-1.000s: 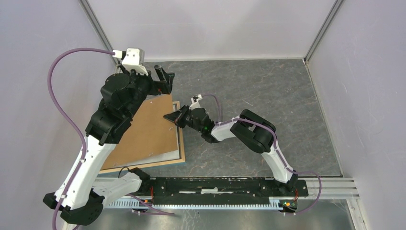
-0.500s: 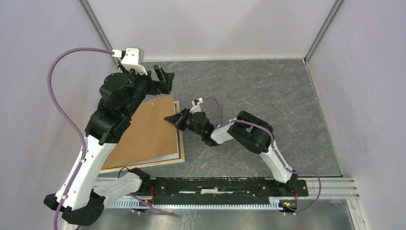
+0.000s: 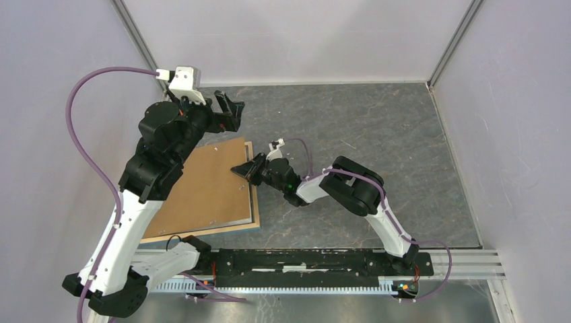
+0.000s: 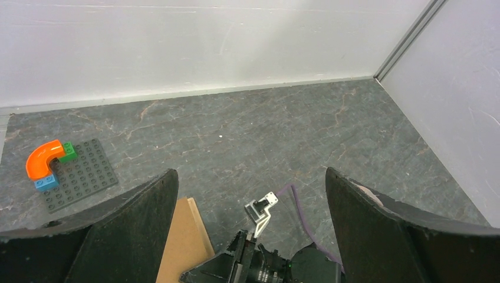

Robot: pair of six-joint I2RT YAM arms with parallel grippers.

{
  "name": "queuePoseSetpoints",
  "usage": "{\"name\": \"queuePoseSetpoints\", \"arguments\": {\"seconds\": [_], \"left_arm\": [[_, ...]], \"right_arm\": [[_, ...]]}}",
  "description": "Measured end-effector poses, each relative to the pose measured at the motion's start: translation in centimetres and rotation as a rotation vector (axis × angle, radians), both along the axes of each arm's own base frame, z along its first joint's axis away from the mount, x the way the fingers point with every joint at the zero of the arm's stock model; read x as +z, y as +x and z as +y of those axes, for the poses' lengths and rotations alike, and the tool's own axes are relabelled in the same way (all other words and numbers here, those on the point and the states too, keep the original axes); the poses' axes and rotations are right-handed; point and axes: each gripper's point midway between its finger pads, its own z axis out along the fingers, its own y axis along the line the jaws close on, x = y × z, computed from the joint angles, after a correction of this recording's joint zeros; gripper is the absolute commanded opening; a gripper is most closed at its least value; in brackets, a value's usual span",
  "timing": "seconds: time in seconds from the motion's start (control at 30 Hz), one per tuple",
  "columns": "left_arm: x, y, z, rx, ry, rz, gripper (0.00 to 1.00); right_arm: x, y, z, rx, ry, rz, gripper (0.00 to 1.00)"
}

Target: Put the photo into the frame

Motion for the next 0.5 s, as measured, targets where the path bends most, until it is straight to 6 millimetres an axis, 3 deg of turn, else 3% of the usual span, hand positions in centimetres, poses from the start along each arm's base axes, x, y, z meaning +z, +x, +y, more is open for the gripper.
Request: {"name": "queuePoseSetpoints", "arguments": {"seconds": [0.17,0.33,0.5], "left_arm": [[0.0,0.0,-0.1,0.000,-0.016,0.006,1.00],[0.0,0.0,-0.3,-0.011,-0.023,0.011,1.00],[-0.2,0.1,-0.3,-0.014,-0.022,0.015,1.00]], "right_arm": [[-1.5,-0.5,0.1,0.043,-0.077,-0.012,0.35],[-4.4,-0.9,-0.2,0.111,-0.249,-0.031,0.53],[-4.0,-0.8,0.1,0.196,-0.424,-0.140,0.70]]}}
